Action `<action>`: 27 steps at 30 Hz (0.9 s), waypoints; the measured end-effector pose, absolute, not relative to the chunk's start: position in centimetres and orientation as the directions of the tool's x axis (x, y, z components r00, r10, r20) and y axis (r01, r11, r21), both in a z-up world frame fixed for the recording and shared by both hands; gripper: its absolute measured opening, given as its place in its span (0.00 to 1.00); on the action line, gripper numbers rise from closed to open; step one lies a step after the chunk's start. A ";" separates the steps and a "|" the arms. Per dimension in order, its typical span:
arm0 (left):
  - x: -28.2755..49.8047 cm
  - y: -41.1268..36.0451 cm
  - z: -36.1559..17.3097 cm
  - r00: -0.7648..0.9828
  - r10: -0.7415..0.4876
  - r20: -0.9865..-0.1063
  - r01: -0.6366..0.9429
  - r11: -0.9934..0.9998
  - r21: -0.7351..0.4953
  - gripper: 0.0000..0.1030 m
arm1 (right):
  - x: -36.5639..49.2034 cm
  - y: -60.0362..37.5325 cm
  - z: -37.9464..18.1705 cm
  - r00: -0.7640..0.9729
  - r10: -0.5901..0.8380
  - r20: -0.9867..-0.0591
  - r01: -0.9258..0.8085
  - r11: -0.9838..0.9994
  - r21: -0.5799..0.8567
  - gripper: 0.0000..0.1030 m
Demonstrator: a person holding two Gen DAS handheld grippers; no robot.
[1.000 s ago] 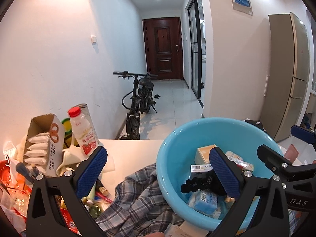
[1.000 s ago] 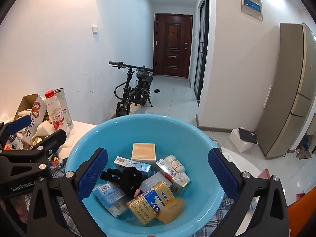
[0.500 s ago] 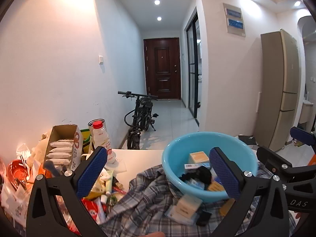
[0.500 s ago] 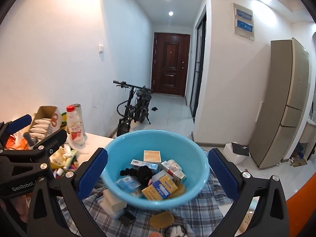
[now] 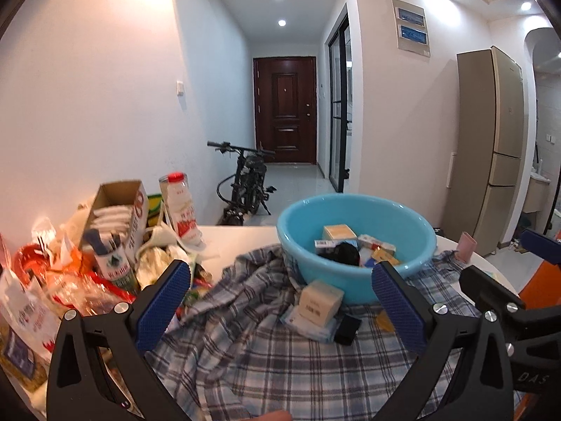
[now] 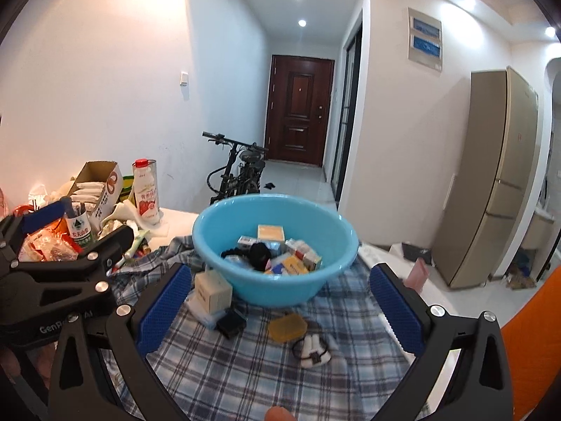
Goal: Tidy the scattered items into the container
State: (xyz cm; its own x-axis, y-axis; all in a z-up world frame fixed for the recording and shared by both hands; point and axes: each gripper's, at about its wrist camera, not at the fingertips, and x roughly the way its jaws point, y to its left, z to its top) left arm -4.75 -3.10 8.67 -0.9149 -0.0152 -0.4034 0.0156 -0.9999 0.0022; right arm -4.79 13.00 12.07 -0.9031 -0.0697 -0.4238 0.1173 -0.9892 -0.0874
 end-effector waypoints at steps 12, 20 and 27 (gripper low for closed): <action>-3.4 -2.4 3.8 -0.883 -0.039 -0.467 0.013 -0.998 0.058 1.00 | -5.1 14.3 6.3 -0.858 -0.077 -0.508 0.081 -0.997 0.014 1.00; -3.0 -3.2 3.2 -0.877 -0.024 -0.481 0.012 -1.000 0.029 1.00 | -4.7 13.5 5.3 -0.858 -0.041 -0.513 0.064 -0.998 -0.028 1.00; -2.9 -3.2 2.7 -0.870 -0.010 -0.493 0.003 -1.000 0.015 1.00 | -4.4 13.5 4.6 -0.854 -0.015 -0.520 0.051 -0.997 -0.055 1.00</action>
State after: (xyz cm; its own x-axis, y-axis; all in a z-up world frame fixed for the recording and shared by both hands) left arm -2.87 -3.19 2.69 -0.8702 -0.0103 -0.4926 0.0032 -0.9999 0.0153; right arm -4.42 13.45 4.64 -0.8538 -0.0150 -0.5203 0.0514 -0.9971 -0.0555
